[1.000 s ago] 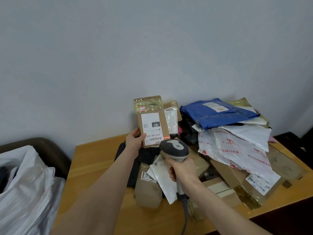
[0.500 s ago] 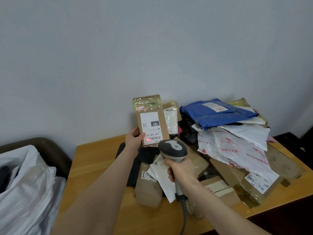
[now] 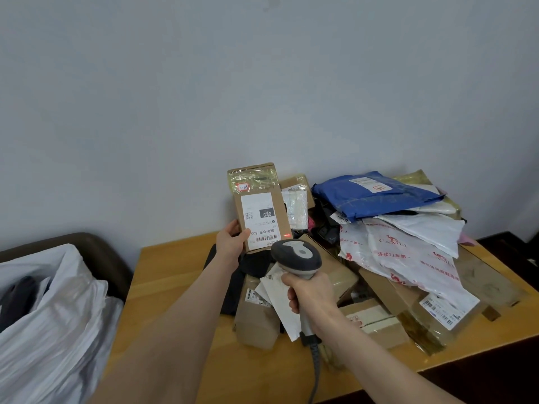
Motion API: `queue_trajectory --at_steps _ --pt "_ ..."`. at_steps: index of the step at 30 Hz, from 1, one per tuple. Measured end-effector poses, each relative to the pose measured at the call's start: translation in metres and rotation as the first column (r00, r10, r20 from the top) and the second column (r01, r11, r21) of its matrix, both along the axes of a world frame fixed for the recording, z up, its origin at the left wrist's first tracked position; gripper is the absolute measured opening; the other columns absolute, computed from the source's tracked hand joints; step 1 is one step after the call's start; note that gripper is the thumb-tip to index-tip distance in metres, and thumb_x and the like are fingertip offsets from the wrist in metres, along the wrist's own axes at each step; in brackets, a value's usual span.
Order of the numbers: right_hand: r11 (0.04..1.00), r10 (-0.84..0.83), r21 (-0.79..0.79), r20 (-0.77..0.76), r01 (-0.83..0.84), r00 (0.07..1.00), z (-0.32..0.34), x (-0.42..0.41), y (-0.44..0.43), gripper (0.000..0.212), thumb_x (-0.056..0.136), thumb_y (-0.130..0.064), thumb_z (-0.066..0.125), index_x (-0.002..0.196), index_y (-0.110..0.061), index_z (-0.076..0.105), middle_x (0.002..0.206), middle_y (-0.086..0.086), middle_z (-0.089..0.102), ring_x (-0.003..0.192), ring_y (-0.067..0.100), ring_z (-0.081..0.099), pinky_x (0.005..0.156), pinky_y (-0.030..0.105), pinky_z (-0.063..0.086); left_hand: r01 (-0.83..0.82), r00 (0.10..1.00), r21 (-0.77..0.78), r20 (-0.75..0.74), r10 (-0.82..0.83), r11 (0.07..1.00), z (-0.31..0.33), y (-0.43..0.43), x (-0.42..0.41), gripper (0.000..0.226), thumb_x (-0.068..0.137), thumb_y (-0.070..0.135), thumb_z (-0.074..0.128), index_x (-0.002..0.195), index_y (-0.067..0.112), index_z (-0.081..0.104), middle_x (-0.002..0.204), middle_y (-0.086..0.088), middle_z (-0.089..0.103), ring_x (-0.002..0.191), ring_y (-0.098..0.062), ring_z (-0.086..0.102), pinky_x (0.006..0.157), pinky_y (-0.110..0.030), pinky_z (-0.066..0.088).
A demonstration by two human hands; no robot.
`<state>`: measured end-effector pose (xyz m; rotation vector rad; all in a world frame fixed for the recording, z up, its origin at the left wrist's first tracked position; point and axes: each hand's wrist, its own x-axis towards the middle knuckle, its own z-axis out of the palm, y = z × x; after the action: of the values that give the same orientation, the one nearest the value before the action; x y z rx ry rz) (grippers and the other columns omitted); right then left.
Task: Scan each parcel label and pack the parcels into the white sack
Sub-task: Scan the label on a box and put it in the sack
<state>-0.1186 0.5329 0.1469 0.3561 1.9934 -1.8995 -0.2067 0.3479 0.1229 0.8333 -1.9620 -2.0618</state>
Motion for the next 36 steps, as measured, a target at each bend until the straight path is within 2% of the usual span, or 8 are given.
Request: queue_trajectory --at_steps 5,9,15,19,22,25,27,36 --pt "0.994 0.086 -0.061 -0.031 -0.088 0.996 0.002 0.010 -0.002 0.012 0.083 -0.010 0.069 0.077 -0.001 0.064 0.055 0.009 0.060 0.044 0.016 0.053 0.051 0.029 0.046 -0.049 0.999 -0.004 -0.004 0.049 0.999 0.007 -0.004 0.020 0.057 0.092 0.003 0.058 0.144 0.013 0.038 0.134 -0.009 0.056 0.114 -0.030 0.059 0.082 -0.039 0.054" --pt "0.989 0.123 -0.069 -0.098 -0.130 0.988 0.006 0.014 -0.020 0.013 0.081 -0.015 0.072 0.082 -0.004 0.066 0.069 0.015 0.068 0.057 0.021 0.060 0.062 0.037 0.050 -0.092 0.996 -0.001 -0.006 0.092 0.996 0.011 -0.023 0.043 0.057 0.092 0.006 0.060 0.144 0.012 0.038 0.132 -0.009 0.057 0.112 -0.027 0.061 0.070 -0.032 0.056" --pt "0.973 0.170 -0.145 -0.092 -0.182 0.981 0.019 0.004 -0.081 0.008 0.084 -0.010 0.070 0.082 -0.004 0.065 0.058 0.008 0.067 0.051 0.018 0.057 0.055 0.031 0.049 -0.184 0.983 0.019 -0.019 0.184 0.983 0.021 -0.085 0.083 0.055 0.090 0.008 0.062 0.141 0.012 0.041 0.124 -0.007 0.062 0.091 -0.018 0.065 0.064 -0.028 0.056" --pt "0.966 0.209 -0.129 -0.133 -0.226 0.969 0.025 0.002 -0.152 0.011 0.083 -0.014 0.072 0.081 -0.005 0.067 0.065 0.010 0.069 0.054 0.018 0.059 0.061 0.032 0.052 -0.227 0.972 0.005 -0.065 0.227 0.974 0.031 -0.149 0.116 0.054 0.091 0.008 0.061 0.141 0.011 0.041 0.125 -0.009 0.062 0.091 -0.017 0.065 0.065 -0.026 0.055" --pt "0.955 0.250 -0.112 -0.184 -0.273 0.950 0.028 0.010 -0.222 0.012 0.083 -0.015 0.072 0.084 -0.006 0.066 0.066 0.007 0.067 0.054 0.016 0.059 0.056 0.028 0.051 -0.264 0.960 -0.003 -0.099 0.263 0.964 0.036 -0.213 0.142 0.053 0.092 0.006 0.060 0.141 0.007 0.042 0.126 -0.013 0.061 0.107 -0.028 0.063 0.073 -0.031 0.057" --pt "0.933 0.315 -0.122 -0.174 -0.338 0.933 0.029 0.025 -0.305 0.010 0.084 -0.014 0.071 0.080 -0.006 0.065 0.065 0.006 0.066 0.054 0.015 0.056 0.057 0.029 0.049 -0.295 0.952 -0.035 -0.095 0.291 0.955 0.037 -0.288 0.170 0.049 0.093 0.007 0.059 0.139 0.007 0.044 0.121 -0.015 0.063 0.096 -0.025 0.066 0.061 -0.026 0.056" --pt "0.923 0.346 -0.122 -0.143 -0.364 0.927 0.028 0.036 -0.361 0.012 0.082 -0.013 0.072 0.077 -0.004 0.067 0.065 0.008 0.067 0.053 0.017 0.056 0.059 0.032 0.047 -0.308 0.949 -0.029 -0.079 0.305 0.951 0.036 -0.342 0.189 0.048 0.093 0.008 0.058 0.139 0.008 0.044 0.118 -0.015 0.064 0.097 -0.031 0.067 0.067 -0.033 0.060" --pt "0.898 0.432 -0.072 -0.047 -0.434 0.901 0.017 0.073 -0.530 0.012 0.080 -0.010 0.070 0.070 -0.006 0.065 0.061 0.009 0.066 0.050 0.017 0.056 0.052 0.028 0.045 -0.438 0.885 -0.031 0.164 0.437 0.899 0.021 -0.533 0.288 0.033 0.093 0.020 0.060 0.125 0.013 0.059 0.098 -0.002 0.068 0.088 -0.017 0.064 0.068 -0.032 0.055"
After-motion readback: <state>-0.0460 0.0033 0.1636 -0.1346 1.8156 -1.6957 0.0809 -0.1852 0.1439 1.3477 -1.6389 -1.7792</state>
